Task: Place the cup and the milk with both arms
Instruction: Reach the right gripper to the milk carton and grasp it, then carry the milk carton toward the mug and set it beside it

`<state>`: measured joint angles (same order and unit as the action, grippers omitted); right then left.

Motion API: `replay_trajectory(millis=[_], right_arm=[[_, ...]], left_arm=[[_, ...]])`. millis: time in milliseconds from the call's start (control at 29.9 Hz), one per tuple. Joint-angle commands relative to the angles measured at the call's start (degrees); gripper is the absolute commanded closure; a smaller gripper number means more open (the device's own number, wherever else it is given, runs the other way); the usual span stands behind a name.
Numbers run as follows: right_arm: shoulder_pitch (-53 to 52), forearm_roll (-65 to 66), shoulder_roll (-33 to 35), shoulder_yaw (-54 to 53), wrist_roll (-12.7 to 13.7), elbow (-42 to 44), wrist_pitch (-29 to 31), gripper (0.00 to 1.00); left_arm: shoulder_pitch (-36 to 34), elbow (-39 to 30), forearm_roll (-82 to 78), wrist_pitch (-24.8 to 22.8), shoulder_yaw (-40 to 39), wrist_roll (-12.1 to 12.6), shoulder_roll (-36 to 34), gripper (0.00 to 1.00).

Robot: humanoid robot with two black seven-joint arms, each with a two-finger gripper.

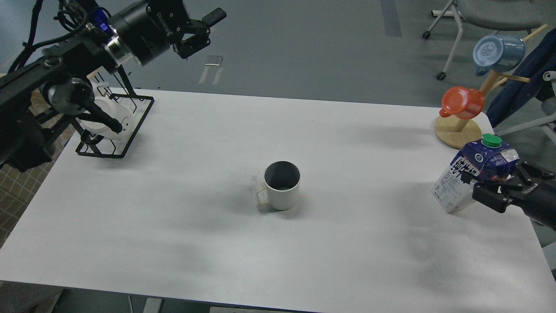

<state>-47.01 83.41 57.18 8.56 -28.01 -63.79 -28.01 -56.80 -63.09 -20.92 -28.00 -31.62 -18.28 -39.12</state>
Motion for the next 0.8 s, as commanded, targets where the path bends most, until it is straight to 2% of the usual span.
replay_trajectory(millis=[0,100,134,200,267,401,601,768], right_arm=[[0.3,0.0,-0.1,0.1,0.0,0.1,0.0,0.41],[1.3,0.0,-0.1,0.0,0.0,0.1,0.0,0.54],[1.7,0.1,-0.1,0.0,0.0,0.0,0.0,0.66],[2.3,0.1,-0.1,0.0,0.0,0.0,0.0,0.80],[2.5,0.0,0.1,0.0,0.0,-0.4,0.0,0.85],[2.3,-0.2,0.9,-1.9,0.0,-1.9,0.0,0.92],[0.9,-0.4,1.7,-6.1,0.0,-6.0,0.0,0.92],[-2.3,-0.5,0.0,-5.7,0.0,-5.8,0.0,0.91]], left_arm=[[0.0,0.0,0.0,0.0,0.0,0.0,0.0,0.03],[0.0,0.0,0.0,0.0,0.0,0.0,0.0,0.03],[0.0,0.0,0.0,0.0,0.1,0.0,-0.1,0.03],[0.0,0.0,0.0,0.0,0.0,0.0,-0.1,0.03],[0.0,0.0,0.0,0.0,0.1,0.0,-0.1,0.03],[0.0,-0.1,0.0,0.0,0.1,0.0,0.0,0.03],[0.0,0.0,0.0,0.0,0.1,0.0,0.0,0.03],[0.0,-0.1,0.0,0.0,0.1,0.0,0.0,0.03]])
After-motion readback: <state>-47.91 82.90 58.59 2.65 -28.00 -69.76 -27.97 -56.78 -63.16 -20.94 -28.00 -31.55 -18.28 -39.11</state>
